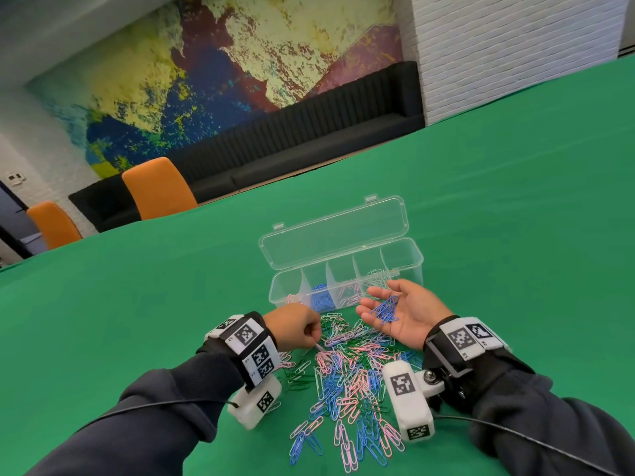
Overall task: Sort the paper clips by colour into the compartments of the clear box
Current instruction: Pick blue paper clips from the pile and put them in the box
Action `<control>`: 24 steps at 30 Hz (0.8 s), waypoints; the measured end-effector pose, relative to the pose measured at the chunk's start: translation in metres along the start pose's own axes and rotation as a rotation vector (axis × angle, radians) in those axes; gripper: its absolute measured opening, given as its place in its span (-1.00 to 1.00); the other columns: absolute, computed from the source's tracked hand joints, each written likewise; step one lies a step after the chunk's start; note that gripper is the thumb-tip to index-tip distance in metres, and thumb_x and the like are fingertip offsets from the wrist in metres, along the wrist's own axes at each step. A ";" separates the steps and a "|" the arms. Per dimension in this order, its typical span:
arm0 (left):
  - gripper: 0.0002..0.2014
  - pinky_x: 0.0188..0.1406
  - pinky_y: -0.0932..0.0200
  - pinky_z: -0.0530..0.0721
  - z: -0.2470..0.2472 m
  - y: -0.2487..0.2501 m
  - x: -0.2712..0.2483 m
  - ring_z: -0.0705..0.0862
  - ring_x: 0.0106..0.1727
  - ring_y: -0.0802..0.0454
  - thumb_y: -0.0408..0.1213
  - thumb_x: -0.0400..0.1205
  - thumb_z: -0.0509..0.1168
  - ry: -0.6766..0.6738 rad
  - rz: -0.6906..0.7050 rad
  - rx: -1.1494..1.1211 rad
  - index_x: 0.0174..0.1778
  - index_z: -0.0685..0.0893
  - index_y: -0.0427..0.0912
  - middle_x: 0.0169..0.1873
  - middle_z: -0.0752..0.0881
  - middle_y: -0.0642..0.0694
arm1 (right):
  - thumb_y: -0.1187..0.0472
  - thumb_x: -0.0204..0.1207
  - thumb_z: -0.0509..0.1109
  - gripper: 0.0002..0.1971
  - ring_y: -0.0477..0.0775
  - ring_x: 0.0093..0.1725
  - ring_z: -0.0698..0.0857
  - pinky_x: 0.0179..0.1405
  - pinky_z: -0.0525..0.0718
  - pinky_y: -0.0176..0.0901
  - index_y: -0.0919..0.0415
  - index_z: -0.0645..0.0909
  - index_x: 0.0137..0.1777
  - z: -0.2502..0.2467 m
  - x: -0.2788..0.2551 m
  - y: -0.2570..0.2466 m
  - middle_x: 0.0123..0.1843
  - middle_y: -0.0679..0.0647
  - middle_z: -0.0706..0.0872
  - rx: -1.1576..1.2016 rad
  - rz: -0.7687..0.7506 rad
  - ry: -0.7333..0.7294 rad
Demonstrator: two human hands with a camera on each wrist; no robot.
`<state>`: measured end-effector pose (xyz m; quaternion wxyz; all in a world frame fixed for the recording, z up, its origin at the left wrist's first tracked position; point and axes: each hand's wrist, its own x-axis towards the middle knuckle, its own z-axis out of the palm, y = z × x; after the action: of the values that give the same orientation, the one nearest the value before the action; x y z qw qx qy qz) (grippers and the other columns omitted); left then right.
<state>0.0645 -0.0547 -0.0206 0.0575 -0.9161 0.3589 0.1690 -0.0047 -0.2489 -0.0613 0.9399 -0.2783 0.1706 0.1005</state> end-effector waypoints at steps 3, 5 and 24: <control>-0.87 -0.38 0.47 0.41 -0.001 0.000 -0.003 0.50 -0.35 0.17 -0.44 0.55 0.22 -0.084 0.000 0.050 -0.16 0.62 -0.13 -0.30 0.60 0.00 | 0.14 0.69 0.04 -0.66 0.30 -0.17 0.64 -0.53 0.74 -0.08 0.40 0.53 -0.07 0.000 -0.001 0.000 -0.13 0.34 0.60 -0.008 -0.003 0.000; -0.91 -0.28 0.34 0.48 -0.001 0.000 -0.002 0.52 -0.31 0.13 -0.39 0.56 0.25 -0.069 -0.011 0.054 -0.14 0.65 -0.16 -0.27 0.61 -0.01 | 0.14 0.70 0.04 -0.65 0.30 -0.17 0.64 -0.52 0.74 -0.09 0.40 0.53 -0.07 0.000 -0.002 0.000 -0.13 0.34 0.61 -0.018 -0.007 0.000; -0.82 -0.33 0.29 0.49 -0.004 0.013 0.013 0.50 -0.44 0.23 -0.17 0.66 0.28 0.036 -0.014 -0.203 -0.24 0.64 -0.11 -0.41 0.61 0.11 | 0.15 0.70 0.04 -0.66 0.30 -0.17 0.64 -0.54 0.74 -0.09 0.40 0.52 -0.07 0.001 -0.003 -0.002 -0.13 0.35 0.61 -0.026 -0.014 0.006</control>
<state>0.0656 -0.0735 -0.0209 -0.0411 -0.9226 0.3344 0.1878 -0.0071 -0.2500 -0.0584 0.9363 -0.2920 0.1701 0.0954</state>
